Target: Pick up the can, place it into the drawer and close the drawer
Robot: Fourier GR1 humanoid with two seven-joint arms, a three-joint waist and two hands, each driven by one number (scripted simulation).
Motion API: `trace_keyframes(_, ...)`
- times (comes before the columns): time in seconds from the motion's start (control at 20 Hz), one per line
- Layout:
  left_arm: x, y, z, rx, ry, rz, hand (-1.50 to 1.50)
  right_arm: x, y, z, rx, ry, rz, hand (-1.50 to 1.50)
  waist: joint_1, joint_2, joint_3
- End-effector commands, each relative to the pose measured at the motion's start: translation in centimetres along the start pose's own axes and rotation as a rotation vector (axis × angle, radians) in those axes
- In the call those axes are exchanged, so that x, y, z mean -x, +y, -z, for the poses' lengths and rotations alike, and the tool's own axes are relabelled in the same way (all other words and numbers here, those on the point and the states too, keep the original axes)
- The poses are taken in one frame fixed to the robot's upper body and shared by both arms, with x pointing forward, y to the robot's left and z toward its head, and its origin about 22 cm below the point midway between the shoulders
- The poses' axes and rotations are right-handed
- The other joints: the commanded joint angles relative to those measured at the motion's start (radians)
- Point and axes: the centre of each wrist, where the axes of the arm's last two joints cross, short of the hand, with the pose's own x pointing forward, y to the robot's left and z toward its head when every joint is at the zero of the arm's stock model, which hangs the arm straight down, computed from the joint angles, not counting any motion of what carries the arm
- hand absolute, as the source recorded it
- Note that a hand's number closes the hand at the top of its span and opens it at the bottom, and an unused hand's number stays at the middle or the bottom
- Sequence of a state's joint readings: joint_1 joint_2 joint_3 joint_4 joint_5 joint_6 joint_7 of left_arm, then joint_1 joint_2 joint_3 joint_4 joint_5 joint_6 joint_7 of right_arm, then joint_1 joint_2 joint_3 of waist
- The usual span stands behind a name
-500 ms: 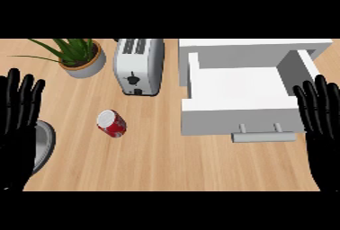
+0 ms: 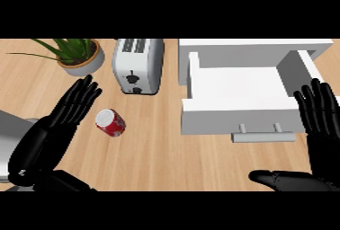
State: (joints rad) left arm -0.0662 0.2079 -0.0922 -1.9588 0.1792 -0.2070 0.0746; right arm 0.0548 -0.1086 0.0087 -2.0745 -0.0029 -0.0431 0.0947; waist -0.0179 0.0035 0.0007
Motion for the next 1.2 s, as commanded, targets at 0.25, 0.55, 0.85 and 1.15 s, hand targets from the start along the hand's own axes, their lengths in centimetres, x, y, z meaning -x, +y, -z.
trace_keyframes(0.25,-1.5,1.0,-1.2,0.101,0.166,-0.019,-1.5,0.4,-3.4,-3.0,0.042,0.152,-0.043,-1.5,0.015,-0.005,0.0)
trace_keyframes(0.55,-0.7,2.7,-0.3,0.049,0.19,-0.065,-1.5,0.7,-2.6,-2.5,0.058,0.138,-0.016,-1.5,0.016,-0.004,-0.001)
trace_keyframes(0.85,1.2,2.1,0.5,-0.001,0.23,-0.049,-1.5,0.8,-4.2,-5.1,0.054,0.128,-0.022,-1.5,0.011,-0.004,-0.001)
trace_keyframes(1.15,2.7,3.3,1.2,0.001,0.217,-0.051,-1.5,2.1,-2.9,-4.7,0.052,0.147,-0.022,-1.5,0.013,-0.004,-0.001)
